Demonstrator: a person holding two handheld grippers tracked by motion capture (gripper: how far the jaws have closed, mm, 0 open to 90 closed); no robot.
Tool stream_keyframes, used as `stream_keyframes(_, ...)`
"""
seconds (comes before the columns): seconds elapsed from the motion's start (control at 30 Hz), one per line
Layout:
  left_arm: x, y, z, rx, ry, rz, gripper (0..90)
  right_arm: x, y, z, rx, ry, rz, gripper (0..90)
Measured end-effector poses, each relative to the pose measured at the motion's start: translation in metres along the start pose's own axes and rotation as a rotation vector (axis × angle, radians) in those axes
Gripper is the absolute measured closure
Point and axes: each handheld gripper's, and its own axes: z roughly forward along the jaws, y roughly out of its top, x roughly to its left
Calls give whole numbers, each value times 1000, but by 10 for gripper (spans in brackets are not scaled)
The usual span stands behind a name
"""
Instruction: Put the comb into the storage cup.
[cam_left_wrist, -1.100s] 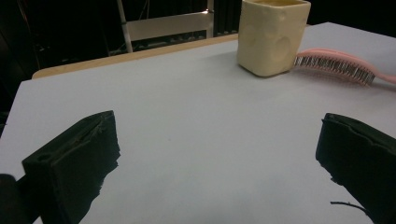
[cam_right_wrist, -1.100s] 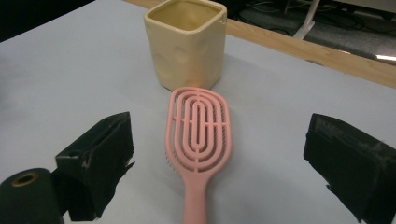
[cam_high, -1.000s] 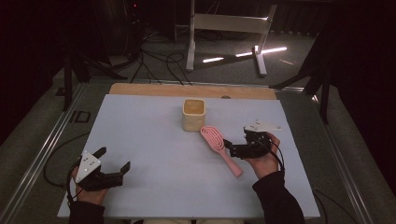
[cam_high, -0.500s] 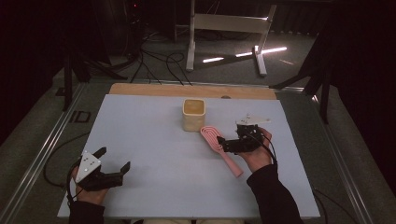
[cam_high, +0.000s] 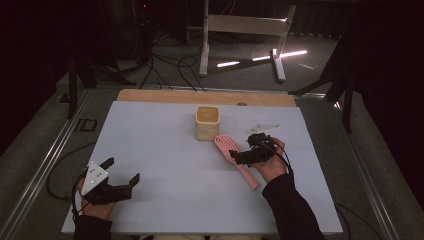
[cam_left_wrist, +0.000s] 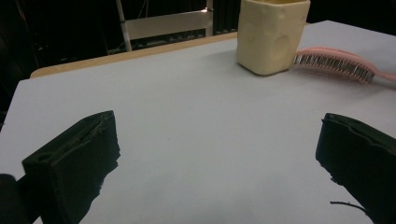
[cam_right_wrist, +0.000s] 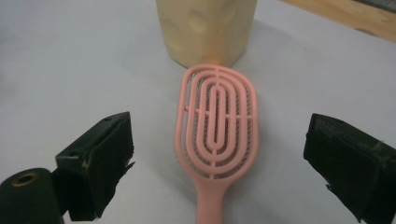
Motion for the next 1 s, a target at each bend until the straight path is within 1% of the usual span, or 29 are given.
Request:
stream_keyframes(0.07, 0, 0, 0, 2, 0, 1, 1, -1, -1, 2, 18, 2, -1, 83)
stream_keyframes(0.2, 0, 0, 0, 3, -1, 1, 1, -2, -1, 5, 28, 10, 2, 83)
stream_keyframes(0.47, 0, 0, 0, 2, -1, 1, 1, -3, -5, 11, 79, 19, 1, 84)
stream_keyframes(0.5, 0, 0, 0, 2, -1, 1, 1, -3, -5, 13, 96, 21, -5, 86)
stream_keyframes(0.8, 0, 0, 1, 3, -1, 2, 1, -3, -7, 18, 137, 27, -16, 86)
stream_keyframes(0.87, 0, 0, 0, 2, -1, 2, 1, -3, -8, 21, 155, 39, -12, 87)
stream_keyframes(0.93, 0, 0, 0, 3, 0, 2, 1, -4, -9, 21, 156, 41, -14, 86)
stream_keyframes(1.0, 0, 0, 0, 4, 1, 2, 1, -4, -9, 23, 164, 56, -16, 86)
